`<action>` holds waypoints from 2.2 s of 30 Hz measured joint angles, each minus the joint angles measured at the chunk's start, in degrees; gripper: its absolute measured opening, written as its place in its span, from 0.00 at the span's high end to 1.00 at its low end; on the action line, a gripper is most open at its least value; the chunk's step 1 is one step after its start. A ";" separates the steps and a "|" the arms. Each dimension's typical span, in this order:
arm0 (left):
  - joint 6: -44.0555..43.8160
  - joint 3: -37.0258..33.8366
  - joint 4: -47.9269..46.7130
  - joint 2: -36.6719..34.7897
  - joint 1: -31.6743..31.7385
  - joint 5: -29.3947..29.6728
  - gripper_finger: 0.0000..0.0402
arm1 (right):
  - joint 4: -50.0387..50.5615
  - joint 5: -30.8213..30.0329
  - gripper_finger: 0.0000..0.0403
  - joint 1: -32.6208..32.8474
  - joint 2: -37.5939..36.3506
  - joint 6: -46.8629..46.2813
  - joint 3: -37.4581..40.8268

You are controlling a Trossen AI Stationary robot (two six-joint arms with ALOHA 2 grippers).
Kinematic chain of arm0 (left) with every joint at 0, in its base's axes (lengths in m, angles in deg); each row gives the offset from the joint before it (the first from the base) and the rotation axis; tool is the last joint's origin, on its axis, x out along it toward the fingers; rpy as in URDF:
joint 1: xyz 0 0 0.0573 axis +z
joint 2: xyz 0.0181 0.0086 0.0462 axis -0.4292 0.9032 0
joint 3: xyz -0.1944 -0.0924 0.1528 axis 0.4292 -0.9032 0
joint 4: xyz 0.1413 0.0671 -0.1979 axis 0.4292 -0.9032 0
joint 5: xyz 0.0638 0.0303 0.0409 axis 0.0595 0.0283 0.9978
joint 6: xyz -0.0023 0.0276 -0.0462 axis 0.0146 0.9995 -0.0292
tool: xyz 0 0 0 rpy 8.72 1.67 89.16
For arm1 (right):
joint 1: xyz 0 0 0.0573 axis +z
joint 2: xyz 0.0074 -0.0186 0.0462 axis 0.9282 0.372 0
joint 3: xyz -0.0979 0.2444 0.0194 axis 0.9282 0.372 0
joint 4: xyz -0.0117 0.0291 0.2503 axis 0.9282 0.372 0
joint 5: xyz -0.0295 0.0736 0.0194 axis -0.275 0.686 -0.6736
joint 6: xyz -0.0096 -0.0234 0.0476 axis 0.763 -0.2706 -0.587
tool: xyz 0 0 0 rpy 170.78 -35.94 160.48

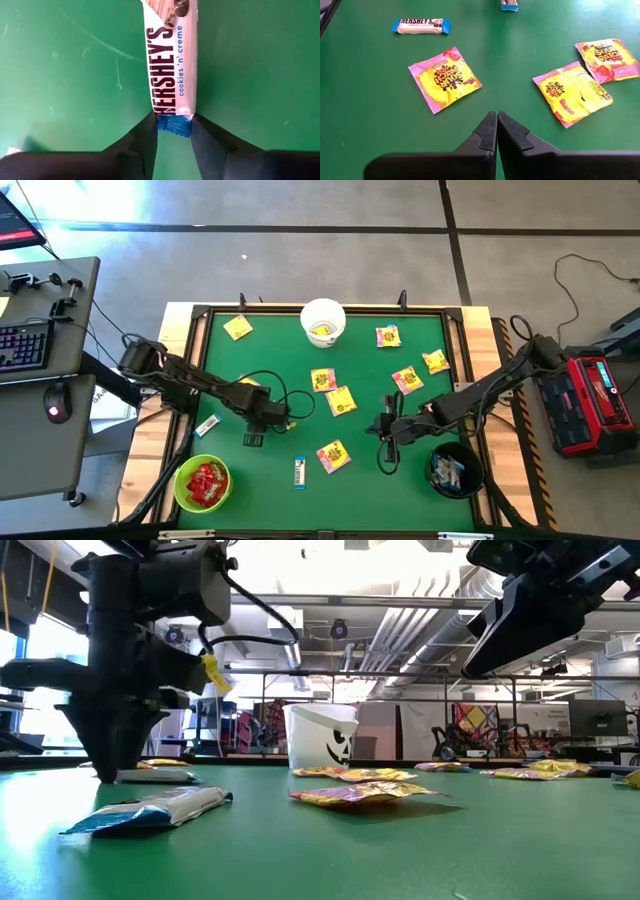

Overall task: Sort candy by brand, put in halloween buckets
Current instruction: Put the white candy into the black bucket

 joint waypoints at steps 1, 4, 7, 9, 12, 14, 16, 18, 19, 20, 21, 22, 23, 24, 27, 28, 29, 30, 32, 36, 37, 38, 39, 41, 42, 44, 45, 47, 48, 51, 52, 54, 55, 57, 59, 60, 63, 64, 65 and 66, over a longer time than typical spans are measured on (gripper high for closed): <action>0.08 0.50 0.09 0.11 0.00 -0.10 0.76 | -0.01 -0.02 1.00 -0.01 0.00 -0.15 0.00; 0.23 2.57 2.56 0.18 0.03 -0.34 0.79 | -0.03 -0.04 1.00 0.00 0.00 -0.12 0.00; 0.26 4.32 0.91 0.13 0.30 -0.61 0.82 | -0.06 -1.61 1.00 0.00 0.00 -0.06 0.00; 0.28 5.82 1.15 0.15 0.35 -0.71 0.85 | -0.08 -1.76 1.00 -0.02 0.00 0.29 0.00; 0.82 7.69 0.85 0.02 0.39 -0.77 0.89 | -0.07 -1.83 1.00 -0.02 0.00 0.70 0.00; 1.66 8.78 0.73 0.04 0.39 -1.70 0.92 | -0.08 -1.84 1.00 -0.02 0.00 1.37 0.00; 1.81 9.60 0.76 0.00 0.39 -1.72 0.96 | -0.09 -1.86 1.00 -0.02 0.00 1.41 0.00; 0.95 10.23 0.18 -0.01 0.38 -1.72 0.99 | -0.24 -1.86 1.00 -0.02 0.00 1.41 0.00; 0.26 10.55 -0.19 -0.01 0.37 -1.72 0.99 | -0.30 -1.86 1.00 -0.02 0.00 1.51 0.00; 0.07 10.81 -0.43 -0.03 0.32 -1.72 0.99 | -0.30 -1.88 1.00 -0.02 0.00 1.82 0.00; 0.03 10.86 -0.46 -0.03 0.09 -1.69 0.99 | -0.30 -1.87 1.00 -0.02 0.00 2.16 0.00; 0.02 10.86 -0.62 -0.03 -0.09 -1.54 1.00 | -0.31 -1.88 1.00 -0.02 0.00 2.50 0.00; 0.02 10.86 -0.73 -0.03 -0.31 -1.39 1.00 | -0.41 -1.87 1.00 -0.02 0.00 2.86 0.00; 0.11 10.86 -0.71 -0.03 -0.57 -1.39 1.00 | -0.55 -1.88 1.00 -0.02 0.00 2.90 0.00; 1.27 10.86 -0.43 -0.05 -1.60 -0.33 1.00 | -1.27 -2.22 1.00 -0.02 0.00 2.92 0.00; 1.41 10.86 -0.35 -0.05 -1.92 0.13 1.00 | -1.69 -2.58 1.00 -0.02 0.00 2.92 0.00; 1.44 10.86 -0.34 -0.05 -2.13 0.68 1.00 | -2.04 -2.82 1.00 -0.02 0.00 2.92 0.00; 1.43 10.86 -0.33 -0.07 -2.25 1.16 1.00 | -2.32 -3.03 1.00 -0.02 0.00 3.04 0.00; 1.07 10.86 0.11 -0.07 -2.31 1.47 1.00 | -2.70 -3.07 1.00 -0.02 0.00 3.76 0.00; -3.14 10.86 4.87 -0.07 -1.29 -0.30 1.00 | -2.35 -3.08 1.00 -0.02 0.00 4.41 0.00; -4.48 10.86 6.28 -0.07 -1.03 -1.12 1.00 | -2.25 -3.08 1.00 -0.02 0.00 4.41 0.00; -5.73 10.86 7.70 -0.07 -0.86 -1.71 1.00 | -2.24 -3.08 1.00 -0.02 0.00 4.41 0.00; -6.62 10.86 8.94 -0.10 -0.75 -2.02 1.00 | -2.24 -3.08 1.00 -0.02 0.00 4.41 0.00; -8.51 10.86 10.81 -0.11 -0.70 -2.81 1.00 | -2.29 -3.24 1.00 -0.02 0.00 4.39 0.00; -9.67 10.86 11.69 -0.12 -0.68 -3.12 1.00 | -2.36 -4.09 1.00 0.00 0.00 4.39 0.00; -12.20 10.86 13.43 -0.12 -0.33 -3.81 1.00 | -2.68 -6.38 0.99 0.00 0.00 4.73 0.00; -13.57 10.86 14.44 -0.12 -0.15 -4.53 1.00 | -2.74 -7.08 0.99 0.00 0.00 4.84 0.00; -15.72 10.86 16.34 -0.12 0.13 -5.02 1.00 | -2.68 -7.16 0.96 -0.27 0.00 4.85 0.00; -16.29 10.86 17.41 -0.12 0.13 -5.03 1.00 | -2.69 -7.18 0.93 -0.43 0.00 4.83 0.00; -16.70 10.86 20.07 -0.12 0.19 -5.97 1.00 | -2.87 -7.75 0.85 -0.46 0.00 4.36 0.00; -17.03 10.86 20.76 -0.12 0.36 -6.58 1.00 | -3.12 -8.38 0.82 -0.45 0.00 4.36 0.00; -18.41 10.86 22.40 -0.12 0.79 -7.47 1.00 | -3.31 -9.66 0.76 -0.11 0.00 4.32 0.00; -18.95 10.86 23.25 -0.12 1.05 -7.69 1.00 | -3.35 -10.10 0.73 0.07 0.00 4.40 0.00; -19.13 10.86 25.04 -0.12 1.70 -7.60 1.00 | -3.69 -11.19 0.68 0.33 0.00 4.78 0.00; -19.55 10.86 27.09 -0.13 2.55 -7.58 1.00 | -3.83 -13.53 0.64 0.80 0.00 4.85 0.00; -19.80 10.86 28.20 -0.13 3.08 -7.58 1.00 | -3.79 -14.80 0.62 1.14 0.00 4.86 0.00; -20.16 10.86 31.49 -0.14 4.71 -7.58 1.00 | -3.81 -18.36 0.58 2.40 0.00 5.44 0.00; -20.21 10.86 32.48 -0.14 5.29 -7.56 1.00 | -3.79 -19.64 0.56 2.93 0.00 5.48 0.00; -20.53 10.88 33.29 -0.14 5.78 -7.55 1.00 | -3.85 -21.09 0.55 3.46 0.00 5.92 0.00; -20.61 10.89 33.83 -0.14 6.27 -7.55 1.00 | -3.99 -22.63 0.55 3.97 0.00 6.27 0.00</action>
